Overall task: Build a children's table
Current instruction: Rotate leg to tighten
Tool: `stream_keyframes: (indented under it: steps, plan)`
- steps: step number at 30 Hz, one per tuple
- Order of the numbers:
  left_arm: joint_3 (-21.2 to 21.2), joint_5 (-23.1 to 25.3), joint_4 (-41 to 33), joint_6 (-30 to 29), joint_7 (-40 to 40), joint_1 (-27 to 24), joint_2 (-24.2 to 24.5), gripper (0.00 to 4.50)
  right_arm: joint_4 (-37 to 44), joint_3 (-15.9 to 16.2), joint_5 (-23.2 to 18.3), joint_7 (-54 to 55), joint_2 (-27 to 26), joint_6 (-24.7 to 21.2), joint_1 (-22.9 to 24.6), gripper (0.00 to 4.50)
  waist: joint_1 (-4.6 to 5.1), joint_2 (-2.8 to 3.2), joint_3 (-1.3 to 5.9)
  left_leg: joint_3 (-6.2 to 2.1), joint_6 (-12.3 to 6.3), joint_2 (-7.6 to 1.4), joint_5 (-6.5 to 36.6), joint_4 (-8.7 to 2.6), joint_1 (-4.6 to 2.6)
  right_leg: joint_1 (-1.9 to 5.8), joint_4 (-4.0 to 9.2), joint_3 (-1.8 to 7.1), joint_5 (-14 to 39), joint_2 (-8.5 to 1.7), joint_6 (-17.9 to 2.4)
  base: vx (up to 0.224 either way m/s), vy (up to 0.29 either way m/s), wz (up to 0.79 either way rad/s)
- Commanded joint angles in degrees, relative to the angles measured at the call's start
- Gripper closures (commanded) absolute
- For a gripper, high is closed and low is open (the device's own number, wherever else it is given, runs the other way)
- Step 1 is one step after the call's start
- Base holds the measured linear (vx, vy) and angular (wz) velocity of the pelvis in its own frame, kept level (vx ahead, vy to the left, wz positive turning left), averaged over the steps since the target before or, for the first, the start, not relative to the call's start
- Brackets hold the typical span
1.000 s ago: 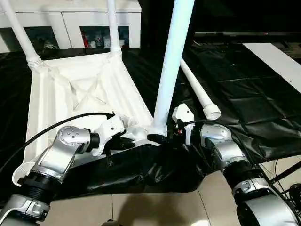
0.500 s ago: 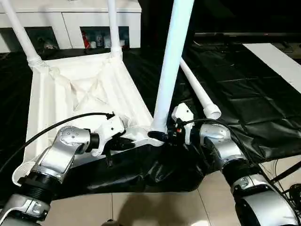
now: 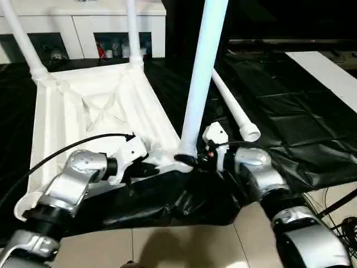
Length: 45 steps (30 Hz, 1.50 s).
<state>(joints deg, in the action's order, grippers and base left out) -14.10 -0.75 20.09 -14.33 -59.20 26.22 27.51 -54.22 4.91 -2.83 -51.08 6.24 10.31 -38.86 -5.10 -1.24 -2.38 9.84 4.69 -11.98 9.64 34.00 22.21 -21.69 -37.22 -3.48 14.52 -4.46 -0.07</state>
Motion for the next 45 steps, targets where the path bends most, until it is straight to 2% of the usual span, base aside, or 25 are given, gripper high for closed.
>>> stream_keyframes:
  steps: [1, 3, 4, 5, 6, 7, 9, 10, 12, 14, 15, 22, 24, 28, 29, 30, 31, 33, 34, 37, 38, 40, 42, 43, 45]
  plan:
    - [-0.6, 0.9, 1.2, -1.3, 4.3, 1.5, -3.0, 4.5, -2.6, -0.5, 0.6, 7.5, -1.7, -3.2, 0.8, 1.86, 0.04, 1.01, 3.53, -0.21, -2.81, -1.45, 7.5, -3.88, -1.58, 2.49, 3.56, 2.27, -7.3, -3.38, -16.2, 0.0, 0.0, 0.0]
    - [-1.1, 2.3, 2.3, -4.1, 8.0, 2.3, -5.2, 4.5, -3.5, -1.1, 0.9, 13.2, -3.5, -5.1, 0.9, 1.86, 0.13, 1.02, 3.13, -0.18, -0.96, -1.6, 10.7, -4.33, -1.94, 2.2, 4.14, 2.45, -2.3, -3.49, -15.4, 0.0, 0.0, 0.0]
    - [-1.2, 3.3, 3.3, -7.7, 12.4, 3.3, -8.2, 4.5, -4.8, -1.7, 1.3, 19.6, -5.7, -7.0, 0.6, 1.86, 0.17, 1.39, 2.98, -0.27, 0.27, -1.57, 13.3, -4.59, -2.0, 2.17, 4.43, 2.53, 1.6, -3.6, -14.7, 0.0, 0.0, 0.0]
    - [-1.2, 3.5, 3.5, -8.3, 13.1, 3.5, -8.7, 4.5, -5.1, -1.8, 1.4, 20.7, -6.1, -7.3, 0.5, 1.86, 0.32, 1.36, 2.81, -0.15, 1.04, -1.63, 14.8, -4.79, -2.22, 1.94, 4.68, 2.6, 3.5, -3.49, -14.4, 0.0, 0.0, 0.0]
    - [-0.7, 3.8, 4.8, -10.7, 17.0, 4.6, -11.5, 4.5, -6.8, -2.1, 1.8, 25.6, -7.7, -9.0, -0.3, 1.86, 0.33, 1.67, 2.51, -0.32, 2.36, -1.52, 18.7, -5.0, -2.59, 1.74, 5.13, 2.66, 8.8, -3.59, -13.6, 0.0, 0.0, 0.0]
    - [-0.6, 4.5, 6.2, -12.3, 20.1, 5.6, -13.7, 4.5, -8.5, -2.9, 1.5, 29.9, -8.9, -11.1, -1.4, 1.86, 0.39, 1.63, 2.37, -0.6, 3.27, -1.39, 21.1, -5.24, -2.62, 1.82, 5.65, 2.75, 13.4, -3.72, -12.4, 0.0, 0.0, 0.0]
    - [-0.6, 5.0, 7.2, -13.2, 22.0, 6.2, -15.0, 4.5, -9.7, -3.5, 1.3, 32.7, -9.7, -12.5, -2.1, 1.86, 0.31, 1.35, 2.56, -0.74, 3.49, -1.35, 22.2, -5.19, -2.88, 1.56, 6.09, 2.97, 15.7, -3.85, -10.9, 0.0, 0.0, 0.0]
    - [-0.8, 5.9, 9.1, -13.8, 25.3, 7.6, -17.7, 4.5, -11.3, -5.1, 0.5, 38.0, -11.5, -14.0, -3.6, 1.86, 0.5, 1.64, 2.57, -0.75, 3.62, -1.29, 21.3, -5.31, -2.54, 1.57, 6.02, 3.05, 14.3, -3.66, -10.4, 0.0, 0.0, 0.0]
    - [-0.8, 6.1, 9.8, -13.7, 26.1, 8.1, -18.7, 4.5, -11.7, -5.5, 0.4, 39.2, -12.1, -14.4, -4.0, 1.86, 0.41, 1.5, 2.57, -0.63, 3.53, -1.17, 22.1, -5.18, -2.9, 1.11, 6.23, 3.09, 14.1, -3.47, -9.9, 0.0, 0.0, 0.0]
    - [-1.1, 6.8, 11.0, -13.5, 27.2, 8.9, -19.8, 4.5, -12.0, -6.0, 0.3, 40.9, -13.0, -14.7, -4.6, 1.86, 0.31, 1.37, 2.71, -0.73, 2.93, -1.09, 21.0, -5.23, -2.41, 1.36, 6.18, 3.16, 13.3, -3.56, -9.3, 0.0, 0.0, 0.0]
    - [-1.3, 7.2, 11.2, -13.6, 27.5, 9.1, -20.0, 4.5, -12.2, -6.1, 0.3, 41.4, -13.3, -14.7, -4.8, 1.86, 0.18, 1.41, 2.83, -0.73, 2.62, -1.15, 20.2, -5.22, -2.45, 1.27, 6.1, 3.16, 12.0, -3.46, -9.3, 0.0, 0.0, 0.0]
    - [-1.6, 7.8, 10.2, -12.9, 25.4, 8.6, -17.5, 4.5, -12.2, -8.0, -1.3, 38.4, -13.9, -13.8, -5.7, 1.86, 0.37, 1.59, 2.7, -0.89, 2.5, -1.12, 22.2, -5.5, -2.2, 1.1, 6.34, 3.19, 13.8, -3.47, -8.7, 0.0, 0.0, 0.0]
    - [-1.7, 7.9, 10.0, -12.5, 25.1, 8.3, -17.0, 4.5, -11.8, -8.4, -1.8, 37.6, -13.9, -13.5, -5.7, 1.3, 0.36, 1.65, 2.67, -0.88, 2.47, -1.15, 22.2, -5.55, -2.22, 1.0, 6.38, 3.21, 13.8, -3.47, -8.8, 0.0, 0.0, 0.0]
    - [-2.3, 7.8, 8.4, -9.0, 22.2, 6.5, -14.6, 4.5, -9.6, -7.9, -1.2, 36.1, -12.4, -11.4, -5.2, 0.96, 0.52, 1.43, 2.61, -0.87, 2.1, -1.16, 22.1, -5.68, -1.95, 1.07, 6.46, 3.24, 14.2, -3.55, -8.8, 0.0, 0.0, 0.0]
    - [-2.3, 7.8, 8.4, -9.0, 22.2, 6.5, -14.6, 4.5, -9.6, -7.9, -1.2, 36.1, -12.4, -11.4, -5.2, 0.81, 0.41, 1.01, 2.71, -0.88, 1.72, -1.18, 20.7, -5.68, -1.74, 1.33, 6.46, 3.26, 13.9, -3.74, -8.6, 0.0, 0.0, 0.0]
    - [-2.8, 7.4, 7.3, -4.9, 19.8, 5.5, -13.2, 4.5, -8.3, -7.6, -0.9, 34.8, -11.3, -10.4, -4.9, 0.72, 0.47, 1.13, 2.82, -0.8, 1.5, -1.24, 19.1, -5.66, -1.72, 1.3, 6.48, 3.29, 12.5, -3.71, -8.7, 0.0, 0.0, 0.0]
    - [-2.5, 6.6, 6.1, -4.5, 18.3, 4.8, -12.0, 4.5, -7.0, -7.0, -0.7, 32.5, -10.4, -10.3, -4.5, 0.69, 0.79, 0.1, 2.9, -0.6, 0.96, -1.2, 17.3, -5.59, -1.3, 1.63, 6.22, 3.28, 10.4, -3.5, -8.9, 0.0, 0.0, 0.0]
    - [-2.0, 5.4, 4.4, -4.5, 15.8, 3.6, -10.2, 4.5, -4.5, -5.6, -0.5, 27.4, -9.0, -10.2, -3.7, 0.45, 0.45, 0.57, 3.1, -0.53, 0.21, -1.21, 14.8, -5.37, -1.26, 1.79, 5.84, 3.28, 7.5, -3.66, -9.4, 0.0, 0.0, 0.0]
    - [-1.8, 4.8, 3.7, -4.2, 14.4, 3.0, -9.1, 4.5, -2.9, -4.7, -0.4, 24.0, -8.2, -10.1, -3.1, 0.34, 0.44, 0.6, 3.41, -0.34, -1.26, -1.11, 10.2, -4.86, -0.93, 2.11, 5.16, 3.21, 0.7, -3.41, -10.4, 0.0, 0.0, 0.0]
    - [-1.5, 3.1, 1.5, -0.7, 9.3, 1.2, -5.9, 4.5, 1.9, -1.9, -0.1, 15.8, -5.0, -9.1, -1.1, 0.23, 0.35, 0.63, 3.58, -0.18, -3.41, -0.98, 5.3, -4.31, -0.78, 2.32, 4.42, 3.02, -7.9, -3.02, -11.5, 0.0, 0.0, 0.0]
    - [-1.2, 1.8, -0.1, 0.1, 6.5, 0.3, -4.3, 4.5, 3.9, -0.1, 0.9, 12.4, -2.9, -7.1, 0.0, 0.23, 0.45, 0.96, 3.59, -0.07, -3.72, -0.99, 5.0, -4.25, -0.92, 2.05, 4.25, 3.01, -9.3, -2.93, -12.4, 0.0, 0.0, 0.0]
    - [-0.6, -0.2, -2.5, 0.6, 2.7, -0.7, -2.5, 4.5, 5.8, 1.6, 2.0, 8.4, 0.1, -4.2, 1.4, 0.23, 0.06, 0.9, 3.74, -0.06, -4.15, -1.03, 3.6, -3.98, -0.81, 2.21, 3.84, 2.94, -12.9, -2.71, -12.9, 0.0, 0.0, 0.0]
    - [-0.4, -1.2, -3.7, 0.7, 0.9, -1.1, -1.7, 4.5, 6.9, 1.5, 1.1, 5.7, 1.2, -4.8, 2.0, 0.23, -0.02, 1.13, 3.74, 0.05, -3.99, -1.18, 5.4, -4.04, -1.19, 1.93, 3.89, 2.95, -12.3, -2.56, -13.8, 0.0, 0.0, 0.0]
    - [-0.4, -1.9, -4.5, 0.1, -0.4, -1.4, -1.0, 4.5, 7.5, 1.9, 0.7, 2.9, 2.2, -4.7, 2.6, 0.23, -0.05, 1.59, 3.69, 0.03, -3.84, -1.2, 5.9, -4.09, -1.26, 1.89, 3.85, 2.93, -12.1, -2.47, -14.1, 0.0, 0.0, 0.0]
    - [-0.4, -2.8, -5.3, 0.0, -1.9, -1.7, -0.3, 4.5, 8.2, 2.6, 0.5, -0.6, 3.5, -5.0, 3.3, 0.23, -0.07, 1.47, 3.66, 0.01, -3.75, -1.32, 6.5, -4.15, -1.31, 1.96, 3.93, 2.87, -12.0, -2.45, -14.2, 0.0, 0.0, 0.0]
